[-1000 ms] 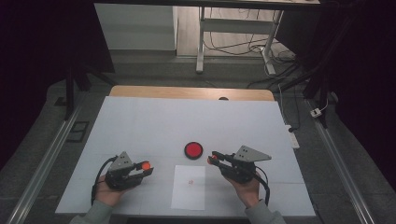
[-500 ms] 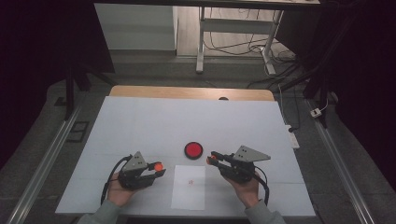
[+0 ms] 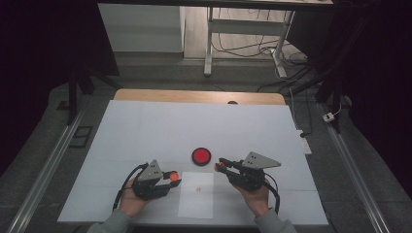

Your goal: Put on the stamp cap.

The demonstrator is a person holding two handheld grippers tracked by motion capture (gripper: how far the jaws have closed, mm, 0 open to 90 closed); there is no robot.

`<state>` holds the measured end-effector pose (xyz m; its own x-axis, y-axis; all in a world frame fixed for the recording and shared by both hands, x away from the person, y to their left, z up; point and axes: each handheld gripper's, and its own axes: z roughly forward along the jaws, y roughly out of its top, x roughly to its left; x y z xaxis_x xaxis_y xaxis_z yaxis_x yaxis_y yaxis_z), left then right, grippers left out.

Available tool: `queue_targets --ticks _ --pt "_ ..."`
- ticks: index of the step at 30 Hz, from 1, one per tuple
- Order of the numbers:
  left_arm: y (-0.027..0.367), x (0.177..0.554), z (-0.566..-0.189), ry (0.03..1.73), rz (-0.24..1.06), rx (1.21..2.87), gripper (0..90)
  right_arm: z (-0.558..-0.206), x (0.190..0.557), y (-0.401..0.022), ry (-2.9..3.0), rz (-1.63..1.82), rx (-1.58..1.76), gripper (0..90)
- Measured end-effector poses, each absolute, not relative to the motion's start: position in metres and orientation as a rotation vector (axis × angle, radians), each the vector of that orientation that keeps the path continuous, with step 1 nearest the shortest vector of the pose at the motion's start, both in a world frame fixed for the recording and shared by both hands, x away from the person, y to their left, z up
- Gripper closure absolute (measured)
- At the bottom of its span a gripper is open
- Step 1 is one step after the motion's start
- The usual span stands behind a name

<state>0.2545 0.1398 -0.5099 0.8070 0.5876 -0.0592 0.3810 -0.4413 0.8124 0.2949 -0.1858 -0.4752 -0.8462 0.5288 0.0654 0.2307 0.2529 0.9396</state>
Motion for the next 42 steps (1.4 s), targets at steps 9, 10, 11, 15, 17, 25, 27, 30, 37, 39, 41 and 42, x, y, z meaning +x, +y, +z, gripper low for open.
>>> queue_targets --ticks 9,10,11,15,17,25,27,30,37,39,41,42 --pt "0.132 0.254 -0.511 0.69 0.281 2.098 64.2 -0.476 0.295 -0.186 2.264 1.625 0.706 72.1" --pt "0.131 0.254 -0.51 0.687 0.281 2.099 64.2 -0.475 0.295 -0.186 2.263 1.625 0.704 72.1" --pt "0.13 0.254 -0.51 0.684 0.279 2.097 64.2 -0.475 0.294 -0.186 2.262 1.626 0.703 72.1" --pt "0.124 0.255 -0.51 0.668 0.277 2.105 64.2 -0.475 0.294 -0.185 2.262 1.628 0.701 72.1" --pt "0.12 0.256 -0.51 0.661 0.276 2.113 64.2 -0.475 0.294 -0.185 2.263 1.627 0.701 72.1" --pt "0.102 0.259 -0.512 0.629 0.227 2.131 64.2 -0.473 0.293 -0.185 2.253 1.642 0.7 72.1" --pt "0.097 0.261 -0.511 0.617 0.216 2.135 64.2 -0.472 0.293 -0.185 2.251 1.645 0.701 72.1" --pt "0.088 0.265 -0.509 0.597 0.213 2.146 64.2 -0.473 0.292 -0.185 2.254 1.644 0.695 72.1" --pt "0.075 0.27 -0.507 0.583 0.204 2.13 64.2 -0.472 0.292 -0.185 2.251 1.651 0.693 72.1" --pt "0.073 0.272 -0.509 0.586 0.205 2.136 64.2 -0.472 0.292 -0.184 2.255 1.661 0.698 72.1" --pt "0.072 0.273 -0.51 0.596 0.205 2.138 64.2 -0.473 0.291 -0.182 2.268 1.66 0.688 72.1" --pt "0.071 0.274 -0.511 0.599 0.194 2.131 64.2 -0.473 0.291 -0.182 2.272 1.659 0.68 72.1"
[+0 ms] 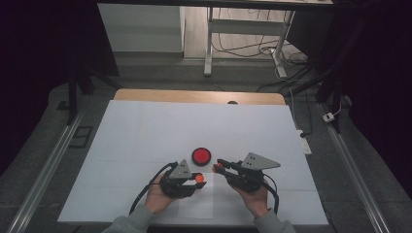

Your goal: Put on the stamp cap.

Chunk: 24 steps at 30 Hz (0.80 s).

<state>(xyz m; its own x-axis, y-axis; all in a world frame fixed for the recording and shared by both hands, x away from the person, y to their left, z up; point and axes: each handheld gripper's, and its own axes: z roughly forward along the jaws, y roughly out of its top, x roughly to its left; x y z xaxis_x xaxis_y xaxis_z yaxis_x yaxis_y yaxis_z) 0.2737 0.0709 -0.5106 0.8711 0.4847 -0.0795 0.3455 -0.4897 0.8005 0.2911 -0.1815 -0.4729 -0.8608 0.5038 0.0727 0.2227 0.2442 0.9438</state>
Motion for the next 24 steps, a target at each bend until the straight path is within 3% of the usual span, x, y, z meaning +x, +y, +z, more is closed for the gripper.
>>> queue_targets --ticks 24 --pt "0.057 0.272 -0.516 0.579 0.18 2.158 64.2 -0.472 0.285 -0.17 2.303 1.693 0.632 72.0"
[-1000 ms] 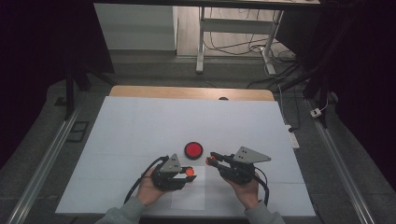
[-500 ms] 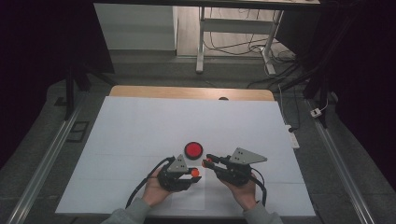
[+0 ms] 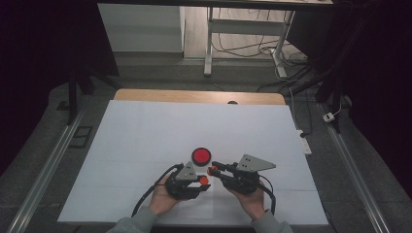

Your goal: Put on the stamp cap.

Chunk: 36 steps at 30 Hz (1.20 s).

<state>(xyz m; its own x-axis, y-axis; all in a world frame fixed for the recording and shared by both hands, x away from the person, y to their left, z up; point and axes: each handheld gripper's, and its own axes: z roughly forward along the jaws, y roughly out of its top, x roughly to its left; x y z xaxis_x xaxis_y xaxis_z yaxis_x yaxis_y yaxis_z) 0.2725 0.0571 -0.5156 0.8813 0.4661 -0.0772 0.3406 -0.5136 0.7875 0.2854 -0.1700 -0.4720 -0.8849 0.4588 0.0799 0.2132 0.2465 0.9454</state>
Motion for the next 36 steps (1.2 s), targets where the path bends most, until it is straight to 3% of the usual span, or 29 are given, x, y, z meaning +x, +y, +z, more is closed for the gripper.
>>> queue_targets --ticks 36 --pt "0.06 0.272 -0.512 0.565 0.222 2.136 64.3 -0.48 0.281 -0.156 2.395 1.671 0.581 71.9"
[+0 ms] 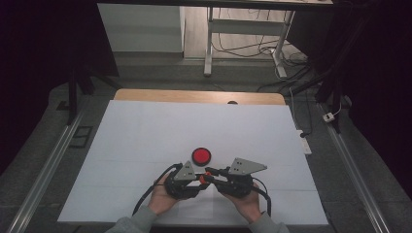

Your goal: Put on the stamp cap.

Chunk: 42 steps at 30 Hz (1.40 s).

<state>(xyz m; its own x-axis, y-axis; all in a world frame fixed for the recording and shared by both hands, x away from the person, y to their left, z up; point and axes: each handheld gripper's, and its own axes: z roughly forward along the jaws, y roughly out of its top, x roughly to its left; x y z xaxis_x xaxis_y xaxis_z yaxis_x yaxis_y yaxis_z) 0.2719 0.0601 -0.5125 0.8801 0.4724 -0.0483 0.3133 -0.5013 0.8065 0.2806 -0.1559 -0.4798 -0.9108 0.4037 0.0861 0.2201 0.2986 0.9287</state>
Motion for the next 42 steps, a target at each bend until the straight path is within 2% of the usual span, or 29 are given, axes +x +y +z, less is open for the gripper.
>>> queue_targets --ticks 42 --pt "0.0598 0.267 -0.5097 0.544 0.286 2.106 65.1 -0.4849 0.2776 -0.1536 2.37 1.666 0.555 72.3"
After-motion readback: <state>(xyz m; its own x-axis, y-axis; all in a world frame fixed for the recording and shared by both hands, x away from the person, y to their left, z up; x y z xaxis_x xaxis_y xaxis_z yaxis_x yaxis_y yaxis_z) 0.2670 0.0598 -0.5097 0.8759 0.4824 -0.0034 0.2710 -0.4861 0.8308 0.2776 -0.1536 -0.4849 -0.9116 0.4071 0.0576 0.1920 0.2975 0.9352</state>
